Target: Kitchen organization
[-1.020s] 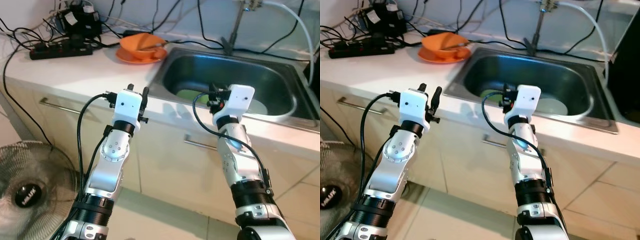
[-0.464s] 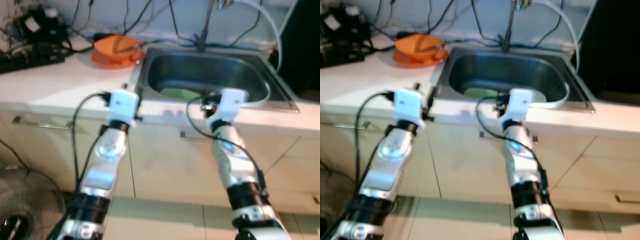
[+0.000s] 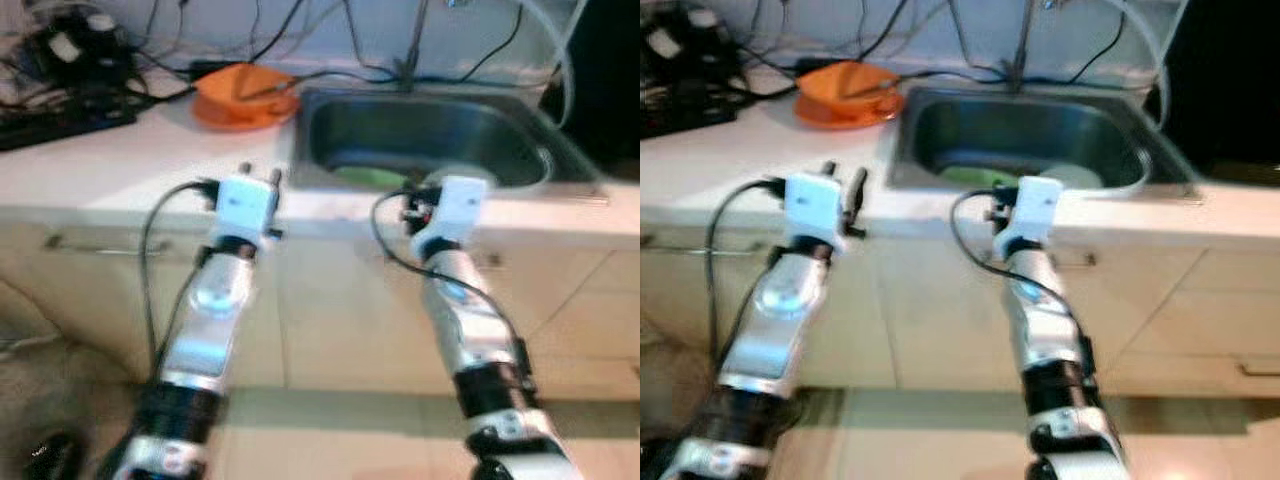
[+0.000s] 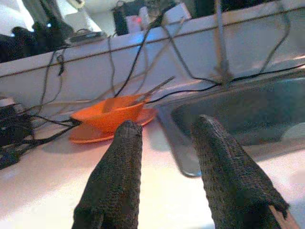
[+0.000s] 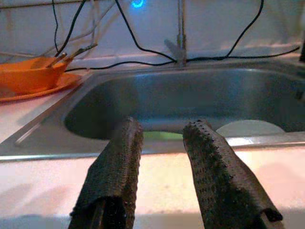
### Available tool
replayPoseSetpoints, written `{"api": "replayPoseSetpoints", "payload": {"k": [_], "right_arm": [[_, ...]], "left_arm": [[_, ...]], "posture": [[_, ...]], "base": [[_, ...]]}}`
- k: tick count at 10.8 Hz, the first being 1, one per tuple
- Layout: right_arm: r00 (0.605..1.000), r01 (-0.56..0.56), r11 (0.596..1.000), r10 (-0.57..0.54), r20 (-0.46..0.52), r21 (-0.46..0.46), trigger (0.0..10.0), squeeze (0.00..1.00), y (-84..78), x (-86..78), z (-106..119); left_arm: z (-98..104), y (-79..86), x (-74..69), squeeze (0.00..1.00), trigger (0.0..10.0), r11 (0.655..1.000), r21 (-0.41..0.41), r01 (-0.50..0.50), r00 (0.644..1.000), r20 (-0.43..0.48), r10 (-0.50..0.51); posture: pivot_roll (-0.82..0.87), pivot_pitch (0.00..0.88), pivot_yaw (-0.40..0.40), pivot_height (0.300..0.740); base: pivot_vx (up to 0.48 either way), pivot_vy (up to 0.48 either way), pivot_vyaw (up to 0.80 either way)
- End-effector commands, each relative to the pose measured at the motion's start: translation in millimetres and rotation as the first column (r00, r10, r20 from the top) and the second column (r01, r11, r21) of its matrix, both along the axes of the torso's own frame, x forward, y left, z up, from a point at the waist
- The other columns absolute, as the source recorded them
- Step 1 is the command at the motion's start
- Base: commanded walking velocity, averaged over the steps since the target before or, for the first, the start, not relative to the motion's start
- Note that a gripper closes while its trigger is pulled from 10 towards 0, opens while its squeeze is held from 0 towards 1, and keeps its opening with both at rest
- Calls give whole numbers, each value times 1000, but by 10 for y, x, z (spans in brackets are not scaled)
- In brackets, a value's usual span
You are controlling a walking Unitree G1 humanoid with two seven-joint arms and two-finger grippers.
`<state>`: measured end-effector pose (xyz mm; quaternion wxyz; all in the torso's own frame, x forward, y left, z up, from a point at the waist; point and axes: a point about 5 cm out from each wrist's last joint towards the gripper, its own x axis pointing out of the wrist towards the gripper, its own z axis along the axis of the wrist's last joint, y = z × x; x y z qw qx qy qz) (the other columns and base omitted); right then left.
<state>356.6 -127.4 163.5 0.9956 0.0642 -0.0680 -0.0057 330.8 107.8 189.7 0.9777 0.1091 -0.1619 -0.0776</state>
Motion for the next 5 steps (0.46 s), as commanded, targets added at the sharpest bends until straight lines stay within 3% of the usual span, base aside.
{"api": "replayPoseSetpoints", "payload": {"k": [1, 3, 5], "right_arm": [[1000, -3, 1000, 3, 6, 12, 10000, 0, 32, 0, 23], [1000, -5, 1000, 5, 6, 13, 10000, 0, 45, 2, 21], [1000, -12, 1000, 11, 3, 9, 10000, 0, 61, -5, 1]], "left_arm": [[0, 63, 13, 0, 10000, 1000, 9, -20, 1000, -4, 20], [6, 71, 17, 0, 10000, 1000, 11, -22, 1000, -3, 22], [9, 64, 12, 0, 10000, 1000, 16, -23, 1000, 2, 23]], "posture": [[90, 51, 3, 740], [93, 50, 4, 740], [96, 51, 3, 740]], "base": [[0, 270, 0], [0, 247, 0], [0, 0, 0]]}}
